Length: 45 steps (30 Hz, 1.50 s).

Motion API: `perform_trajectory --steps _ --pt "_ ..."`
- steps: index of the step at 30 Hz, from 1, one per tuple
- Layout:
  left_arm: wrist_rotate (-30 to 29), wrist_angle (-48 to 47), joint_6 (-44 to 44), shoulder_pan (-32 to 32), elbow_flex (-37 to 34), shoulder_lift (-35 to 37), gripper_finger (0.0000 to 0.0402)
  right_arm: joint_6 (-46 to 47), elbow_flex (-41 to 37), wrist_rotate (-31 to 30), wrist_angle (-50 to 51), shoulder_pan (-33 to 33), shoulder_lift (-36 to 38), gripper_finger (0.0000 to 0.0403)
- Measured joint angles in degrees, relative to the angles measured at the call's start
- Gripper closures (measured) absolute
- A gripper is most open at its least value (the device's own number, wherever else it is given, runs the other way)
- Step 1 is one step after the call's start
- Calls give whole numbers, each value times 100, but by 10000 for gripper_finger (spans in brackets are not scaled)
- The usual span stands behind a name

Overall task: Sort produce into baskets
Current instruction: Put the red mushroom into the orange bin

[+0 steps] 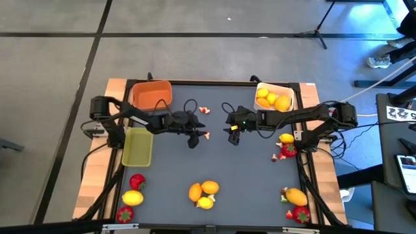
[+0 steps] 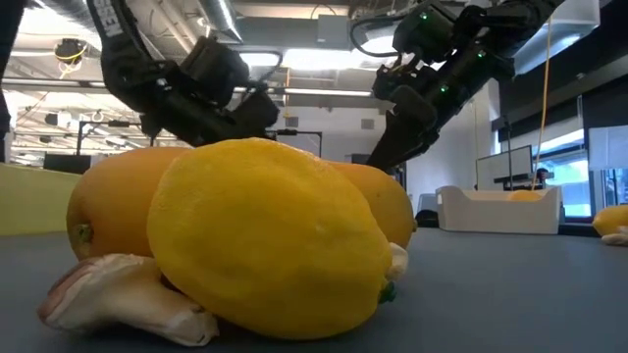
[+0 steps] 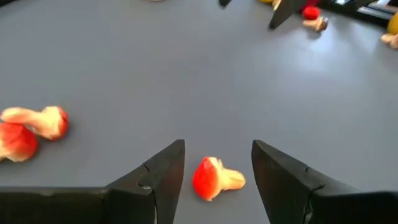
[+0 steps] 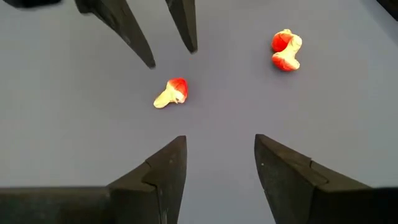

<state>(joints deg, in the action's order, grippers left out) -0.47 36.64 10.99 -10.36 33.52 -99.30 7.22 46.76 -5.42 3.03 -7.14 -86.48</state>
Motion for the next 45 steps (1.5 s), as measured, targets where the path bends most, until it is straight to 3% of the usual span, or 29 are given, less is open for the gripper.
perform_trajectory --steps 8,15,31,45 --pt "-2 -226 204 -10 381 -542 219 68 0 1 6 0 0 214" --pt "-24 -862 292 -63 659 -556 219 184 0 49 17 4 0 214" --pt "-63 -900 242 0 671 -663 222 186 0 49 46 2 0 214" --pt "-52 -918 218 31 787 -811 341 186 0 49 48 2 0 214"
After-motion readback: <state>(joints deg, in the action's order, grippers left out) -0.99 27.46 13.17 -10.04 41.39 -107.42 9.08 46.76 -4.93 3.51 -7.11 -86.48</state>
